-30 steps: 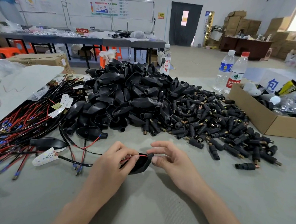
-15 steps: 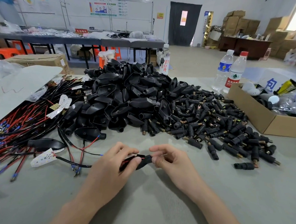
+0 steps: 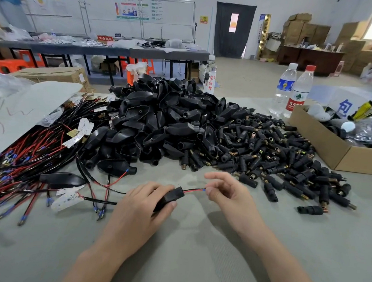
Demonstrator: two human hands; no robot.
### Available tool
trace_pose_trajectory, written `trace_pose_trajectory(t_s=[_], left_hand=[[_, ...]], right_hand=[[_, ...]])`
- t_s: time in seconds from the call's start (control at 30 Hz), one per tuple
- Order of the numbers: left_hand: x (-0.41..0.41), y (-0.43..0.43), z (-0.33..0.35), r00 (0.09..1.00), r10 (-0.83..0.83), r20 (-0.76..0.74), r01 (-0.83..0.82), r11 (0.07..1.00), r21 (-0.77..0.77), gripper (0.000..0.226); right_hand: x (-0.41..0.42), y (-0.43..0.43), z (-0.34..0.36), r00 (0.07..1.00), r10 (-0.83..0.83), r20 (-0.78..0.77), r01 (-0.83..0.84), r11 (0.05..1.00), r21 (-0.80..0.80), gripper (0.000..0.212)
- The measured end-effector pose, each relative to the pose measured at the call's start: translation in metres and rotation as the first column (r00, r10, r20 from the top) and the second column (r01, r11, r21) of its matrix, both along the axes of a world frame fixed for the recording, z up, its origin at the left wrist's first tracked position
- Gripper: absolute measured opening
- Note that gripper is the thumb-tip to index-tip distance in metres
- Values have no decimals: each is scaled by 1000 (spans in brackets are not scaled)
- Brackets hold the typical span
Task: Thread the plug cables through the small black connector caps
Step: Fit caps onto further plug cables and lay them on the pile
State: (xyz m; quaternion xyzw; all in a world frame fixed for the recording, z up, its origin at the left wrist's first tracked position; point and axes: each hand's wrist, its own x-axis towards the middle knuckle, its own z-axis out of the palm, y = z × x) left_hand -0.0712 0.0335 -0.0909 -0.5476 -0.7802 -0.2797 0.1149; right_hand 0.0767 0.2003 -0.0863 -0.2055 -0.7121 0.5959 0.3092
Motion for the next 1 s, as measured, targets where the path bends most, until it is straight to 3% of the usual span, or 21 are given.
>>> trace_pose_trajectory(t_s=[0.23,0.6,1.0], left_hand=[[-2,-1,-4,997,39,-67,-39,999,-2,33],[-15,-3,-8,968,205,-144,-199,978,57,47],[-16,-4,-6,969,142,-203,-147,989,-10,44]], right_hand=[[9,14,6,974,-205,-94,198,977,-85,28],[12,22,2,945,-327,-9,326,943,-69,30],[27,48,-6,851,-525,-10,523,849,-78,29]])
